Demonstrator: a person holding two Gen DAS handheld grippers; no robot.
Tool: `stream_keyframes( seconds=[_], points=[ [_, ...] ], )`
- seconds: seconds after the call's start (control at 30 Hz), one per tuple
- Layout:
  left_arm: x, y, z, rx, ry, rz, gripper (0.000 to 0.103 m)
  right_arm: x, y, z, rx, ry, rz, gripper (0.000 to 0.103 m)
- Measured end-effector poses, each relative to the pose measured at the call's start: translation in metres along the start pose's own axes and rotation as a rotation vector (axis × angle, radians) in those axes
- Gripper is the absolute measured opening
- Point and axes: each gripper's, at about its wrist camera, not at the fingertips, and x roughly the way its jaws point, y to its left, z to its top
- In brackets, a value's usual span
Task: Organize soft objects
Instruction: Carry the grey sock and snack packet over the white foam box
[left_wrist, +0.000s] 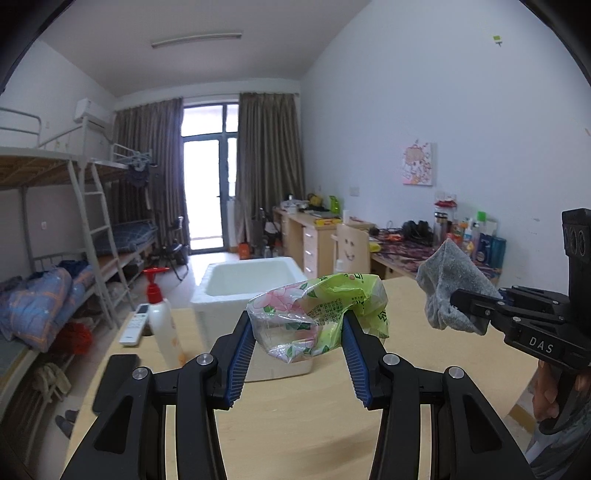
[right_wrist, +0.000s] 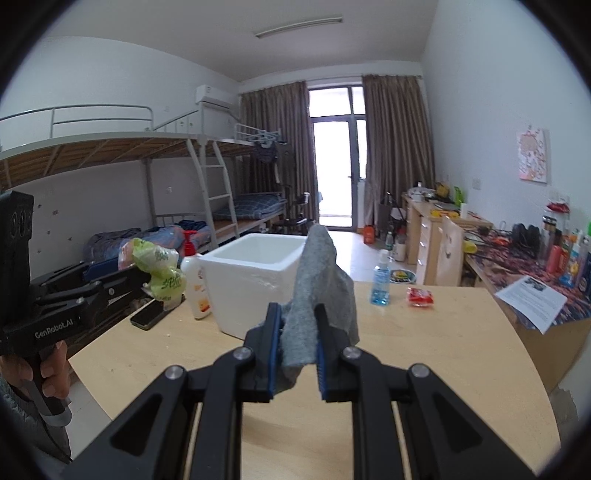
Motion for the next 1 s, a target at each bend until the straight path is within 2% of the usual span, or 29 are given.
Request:
stream_keyframes(
  seconds=[0.53,0.8,1.0],
  points=[
    [-0.007,0.045,-0.008,-0.076,-0.004,0.111,0.048,0.038,0.036,0.007,-0.071,0.017,0.147,0.02],
    [0.0,0.06,-0.006,-0.099,0.011,0.125,0.048,0.054,0.052,0.013,-0.101,0.044,0.178,0.02],
    [0.017,0.071,-0.002,-0.124,0.035,0.14,0.048,0.067,0.051,0.024,-0.079,0.059,0.187,0.02]
  ],
)
